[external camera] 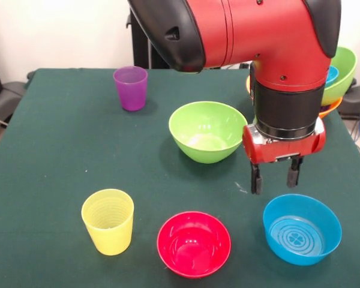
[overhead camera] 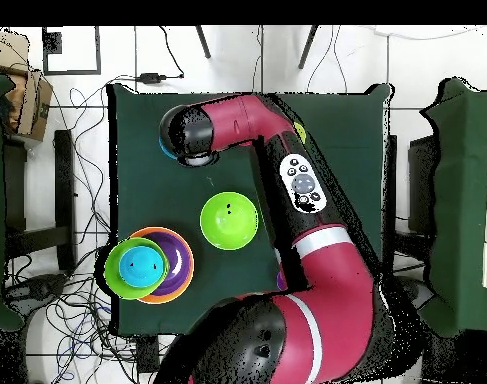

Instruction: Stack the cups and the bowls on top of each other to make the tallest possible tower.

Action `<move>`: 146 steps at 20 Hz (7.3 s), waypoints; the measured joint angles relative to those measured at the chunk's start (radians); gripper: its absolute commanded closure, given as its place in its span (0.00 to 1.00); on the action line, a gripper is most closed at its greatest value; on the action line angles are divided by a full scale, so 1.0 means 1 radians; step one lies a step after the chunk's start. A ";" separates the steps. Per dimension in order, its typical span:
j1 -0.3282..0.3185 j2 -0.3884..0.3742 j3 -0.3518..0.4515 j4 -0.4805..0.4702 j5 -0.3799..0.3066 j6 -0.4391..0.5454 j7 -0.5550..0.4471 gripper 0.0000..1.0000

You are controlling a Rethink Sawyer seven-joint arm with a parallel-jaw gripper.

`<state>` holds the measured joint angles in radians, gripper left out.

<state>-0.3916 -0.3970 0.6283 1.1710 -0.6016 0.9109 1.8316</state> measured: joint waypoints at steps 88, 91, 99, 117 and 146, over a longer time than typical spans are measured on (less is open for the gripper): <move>-0.540 -0.743 -0.022 1.083 0.174 -0.398 0.000 1.00; -0.655 -0.828 0.016 1.157 0.226 -0.398 0.000 1.00; -0.826 -0.971 0.133 1.282 0.346 -0.398 0.000 1.00; -0.504 -0.998 0.098 1.346 0.234 -0.473 0.000 1.00; 0.054 -0.699 -0.311 1.106 0.077 -0.499 0.319 1.00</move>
<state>-0.3372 -1.0958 0.3173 2.2773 -0.5244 0.4117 2.1502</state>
